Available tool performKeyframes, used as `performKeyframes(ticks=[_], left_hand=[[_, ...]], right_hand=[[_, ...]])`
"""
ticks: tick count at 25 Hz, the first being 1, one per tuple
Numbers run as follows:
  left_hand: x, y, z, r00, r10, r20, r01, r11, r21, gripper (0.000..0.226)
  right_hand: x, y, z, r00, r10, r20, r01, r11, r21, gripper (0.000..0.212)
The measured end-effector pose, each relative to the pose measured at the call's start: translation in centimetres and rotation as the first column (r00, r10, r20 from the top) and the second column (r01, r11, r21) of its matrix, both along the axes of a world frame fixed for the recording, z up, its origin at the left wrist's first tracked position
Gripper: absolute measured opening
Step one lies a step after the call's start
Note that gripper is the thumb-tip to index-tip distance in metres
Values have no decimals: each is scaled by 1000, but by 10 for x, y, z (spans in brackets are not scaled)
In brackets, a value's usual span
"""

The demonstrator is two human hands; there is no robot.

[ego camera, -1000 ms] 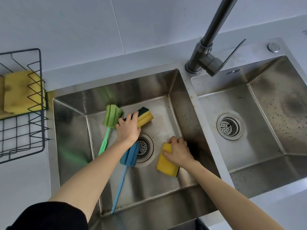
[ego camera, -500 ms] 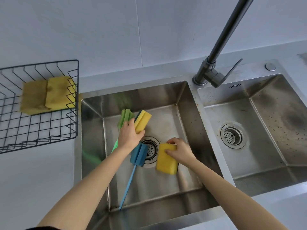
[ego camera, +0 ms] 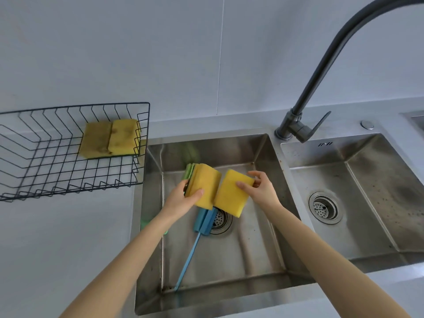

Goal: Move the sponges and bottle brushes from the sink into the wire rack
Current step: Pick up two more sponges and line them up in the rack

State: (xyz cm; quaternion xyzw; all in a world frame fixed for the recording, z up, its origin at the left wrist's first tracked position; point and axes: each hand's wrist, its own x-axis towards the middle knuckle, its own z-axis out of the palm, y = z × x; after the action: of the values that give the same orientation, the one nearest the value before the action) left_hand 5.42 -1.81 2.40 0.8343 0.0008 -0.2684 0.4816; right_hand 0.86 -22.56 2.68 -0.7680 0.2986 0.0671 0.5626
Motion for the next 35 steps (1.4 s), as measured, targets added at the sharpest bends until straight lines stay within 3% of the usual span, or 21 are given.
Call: performKeyframes(ticks=[3,7,15,19,25,29,35], left_hand=[[-6,6,5,998,-14,-55,9,996,-84,63],[-12,11,13,994,37,-106,-58,977,-206,58],[-13,19,34,993,104,-48,-113,953,-282,56],[-10,30,52,988,153,-6,-146,928,-343,56],[-4,57,73,979,199,51,-169,923,-346,57],[-2,82,81,959,233,163,-194,955,-226,56],[11,134,91,887,377,265,-319,917,-238,54]], right_hand=[[3,9,8,997,-66,37,63,994,92,57],[4,19,15,998,-45,34,45,999,13,54],[8,31,40,995,-35,93,45,994,-104,60],[12,38,56,991,-60,121,65,997,-34,54],[25,54,75,992,10,128,-30,987,155,51],[38,71,93,986,23,163,-62,969,241,51],[71,112,110,981,110,159,-144,963,226,51]])
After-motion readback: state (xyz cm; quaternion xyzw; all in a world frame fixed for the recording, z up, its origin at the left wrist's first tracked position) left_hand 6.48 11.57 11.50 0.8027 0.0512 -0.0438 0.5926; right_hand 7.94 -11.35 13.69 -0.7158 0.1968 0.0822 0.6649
